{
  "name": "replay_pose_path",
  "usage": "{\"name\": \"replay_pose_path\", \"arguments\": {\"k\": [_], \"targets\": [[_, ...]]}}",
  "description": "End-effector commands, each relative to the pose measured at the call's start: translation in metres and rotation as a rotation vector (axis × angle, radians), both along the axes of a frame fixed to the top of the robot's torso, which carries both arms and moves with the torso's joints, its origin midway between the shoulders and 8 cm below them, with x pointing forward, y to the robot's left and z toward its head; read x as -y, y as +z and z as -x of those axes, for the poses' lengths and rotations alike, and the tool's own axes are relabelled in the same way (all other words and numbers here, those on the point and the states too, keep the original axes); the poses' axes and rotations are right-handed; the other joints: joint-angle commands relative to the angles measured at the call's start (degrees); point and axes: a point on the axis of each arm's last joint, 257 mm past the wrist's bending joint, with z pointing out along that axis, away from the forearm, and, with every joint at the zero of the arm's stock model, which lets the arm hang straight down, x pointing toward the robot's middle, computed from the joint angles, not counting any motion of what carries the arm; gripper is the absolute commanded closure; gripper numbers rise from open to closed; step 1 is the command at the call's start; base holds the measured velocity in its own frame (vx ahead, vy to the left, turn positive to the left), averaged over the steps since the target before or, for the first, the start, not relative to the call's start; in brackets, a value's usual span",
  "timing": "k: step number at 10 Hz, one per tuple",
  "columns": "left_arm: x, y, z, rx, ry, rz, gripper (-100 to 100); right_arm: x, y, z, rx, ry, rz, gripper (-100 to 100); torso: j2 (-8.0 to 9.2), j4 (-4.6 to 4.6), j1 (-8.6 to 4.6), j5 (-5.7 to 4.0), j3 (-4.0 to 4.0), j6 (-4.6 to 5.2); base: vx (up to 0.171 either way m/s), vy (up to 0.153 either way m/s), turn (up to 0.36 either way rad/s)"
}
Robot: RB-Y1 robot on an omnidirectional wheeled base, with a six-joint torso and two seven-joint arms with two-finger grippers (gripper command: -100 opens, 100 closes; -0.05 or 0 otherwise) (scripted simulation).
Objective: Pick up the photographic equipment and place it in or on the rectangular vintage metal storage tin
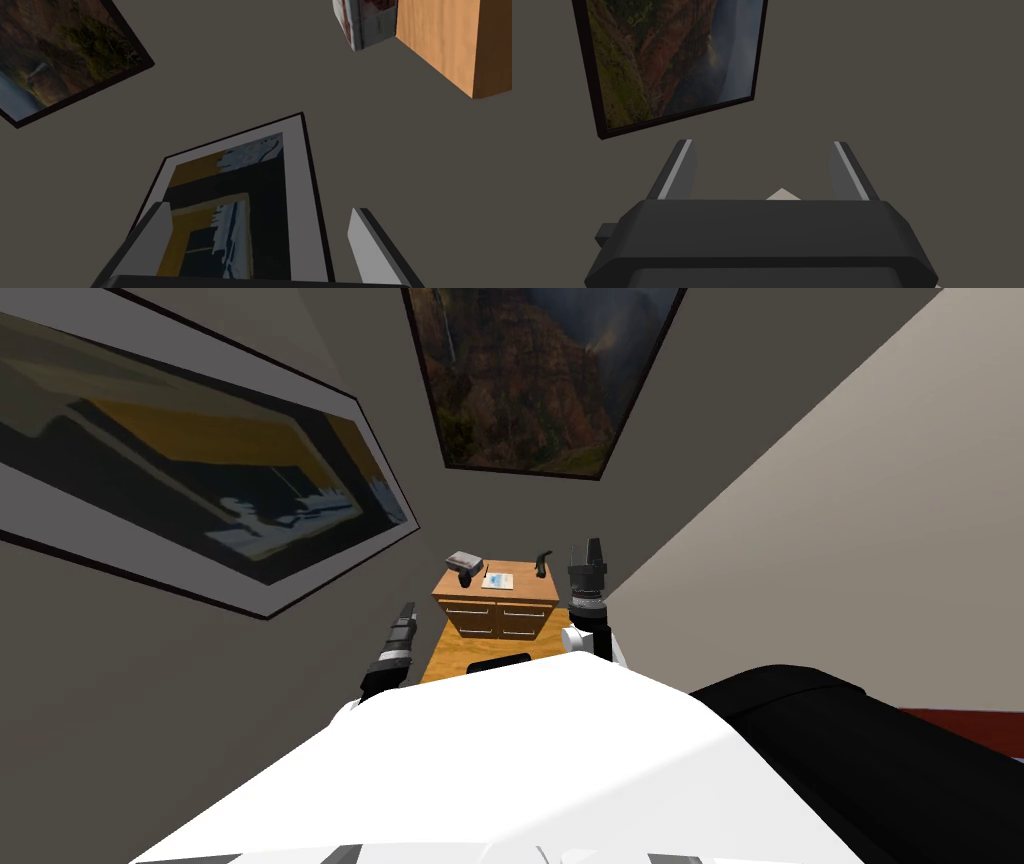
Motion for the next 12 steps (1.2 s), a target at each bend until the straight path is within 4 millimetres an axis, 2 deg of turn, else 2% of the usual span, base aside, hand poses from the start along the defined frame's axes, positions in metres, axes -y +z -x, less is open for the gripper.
{"name": "replay_pose_path", "arguments": {"k": [1,3,5,6,8,9,10,11,12], "targets": [[0.000,-0.019,0.003,-0.043,0.004,-0.018,-100,0.000,0.000,0.000,0.000,0.000,0.000,0,0.00,0.00,0.00,0.00,0.00,0.00,-0.056,-0.091,-0.019],[-0.004,-0.062,0.007,-0.150,0.008,-0.083,-100,0.000,0.000,0.000,0.000,0.000,0.000,0,-0.04,-0.01,0.22,0.05,-0.02,0.00,-0.046,-0.081,-0.082],[-0.007,-0.096,0.011,-0.239,0.003,-0.155,-100,0.000,0.000,0.000,0.000,0.000,0.000,0,-0.06,-0.01,0.12,0.03,-0.03,-0.01,-0.056,-0.122,-0.091],[-0.008,-0.102,0.013,-0.250,0.005,-0.154,-100,0.000,0.000,0.000,0.000,0.000,0.000,0,0.01,0.00,0.06,0.01,0.00,0.00,-0.050,-0.091,-0.034],[-0.012,-0.133,0.017,-0.332,-0.005,-0.231,-100,0.000,0.000,0.000,0.000,0.000,0.000,0,-0.09,-0.01,0.26,0.05,-0.05,0.00,-0.025,-0.066,-0.092],[-0.013,-0.137,0.018,-0.340,-0.004,-0.231,-100,0.000,0.000,0.000,0.000,0.000,0.000,0,-0.13,-0.02,0.29,0.05,-0.07,0.00,-0.012,-0.044,-0.030],[-0.015,-0.152,0.020,-0.378,-0.010,-0.271,-100,0.000,0.000,0.000,0.000,0.000,0.000,0,-0.16,-0.03,0.37,0.07,-0.09,-0.03,-0.015,-0.040,-0.045],[-0.015,-0.152,0.020,-0.380,-0.010,-0.271,-100,0.000,0.000,0.000,0.000,0.000,0.000,0,-0.17,-0.03,0.39,0.08,-0.09,-0.01,-0.011,-0.028,-0.029],[-0.018,-0.166,0.022,-0.416,-0.017,-0.313,-100,0.000,0.000,0.000,0.000,0.000,0.000,0,-0.18,-0.03,0.44,0.08,-0.10,-0.02,-0.008,-0.027,-0.070]]}}
